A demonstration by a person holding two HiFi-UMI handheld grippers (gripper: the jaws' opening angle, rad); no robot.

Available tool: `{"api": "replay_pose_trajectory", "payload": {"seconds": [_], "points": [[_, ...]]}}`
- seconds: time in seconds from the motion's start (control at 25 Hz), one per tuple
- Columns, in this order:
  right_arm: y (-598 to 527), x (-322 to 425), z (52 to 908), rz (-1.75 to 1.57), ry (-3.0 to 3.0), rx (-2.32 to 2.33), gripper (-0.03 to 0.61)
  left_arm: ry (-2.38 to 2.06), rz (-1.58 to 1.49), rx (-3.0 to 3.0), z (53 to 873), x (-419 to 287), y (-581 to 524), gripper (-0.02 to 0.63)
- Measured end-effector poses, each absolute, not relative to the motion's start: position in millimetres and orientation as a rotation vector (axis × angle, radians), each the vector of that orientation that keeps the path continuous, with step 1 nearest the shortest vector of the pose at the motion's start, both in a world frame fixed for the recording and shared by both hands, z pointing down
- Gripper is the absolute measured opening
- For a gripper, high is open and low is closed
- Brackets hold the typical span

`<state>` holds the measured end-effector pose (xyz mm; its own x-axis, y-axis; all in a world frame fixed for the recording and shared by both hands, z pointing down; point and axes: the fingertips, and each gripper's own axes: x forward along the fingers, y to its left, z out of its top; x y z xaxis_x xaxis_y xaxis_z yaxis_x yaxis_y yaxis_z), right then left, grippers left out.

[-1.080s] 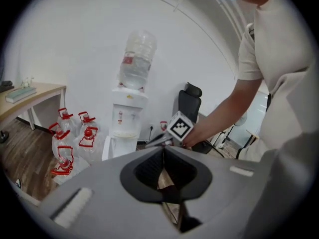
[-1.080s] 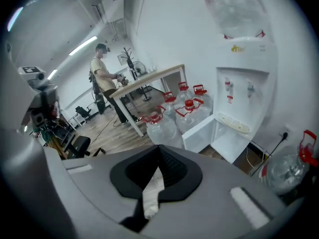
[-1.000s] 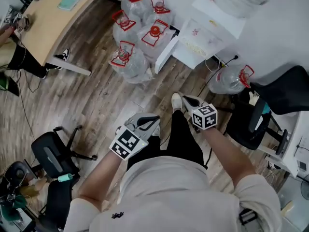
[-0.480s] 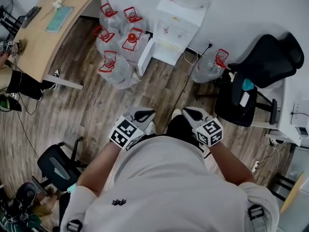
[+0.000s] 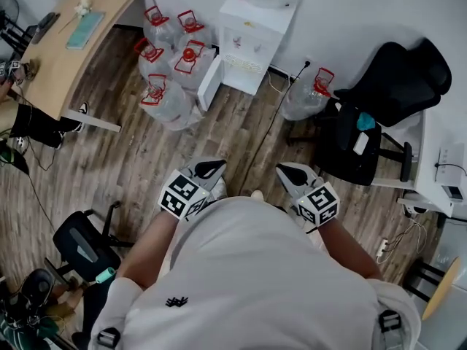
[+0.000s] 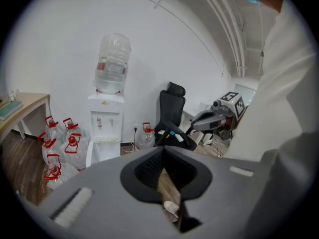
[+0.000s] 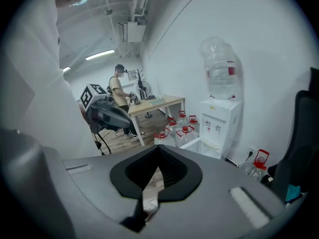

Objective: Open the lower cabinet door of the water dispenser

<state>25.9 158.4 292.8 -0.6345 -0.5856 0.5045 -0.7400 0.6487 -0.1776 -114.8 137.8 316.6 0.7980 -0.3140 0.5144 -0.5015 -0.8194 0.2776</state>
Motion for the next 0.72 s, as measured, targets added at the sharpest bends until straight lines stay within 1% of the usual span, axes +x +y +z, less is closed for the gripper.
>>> {"api": "replay_pose_trajectory", "payload": {"seconds": [0.4,0.72], "points": [[192,82,273,0.478,-2.532,0.995,0.0,-0.638,0.637,2.585,307,-51,176,0.057],[215,107,271,0.47,-2.581,0.95,0.001,-0.671,0.659,2.565,308,-20,210,0.057]]}}
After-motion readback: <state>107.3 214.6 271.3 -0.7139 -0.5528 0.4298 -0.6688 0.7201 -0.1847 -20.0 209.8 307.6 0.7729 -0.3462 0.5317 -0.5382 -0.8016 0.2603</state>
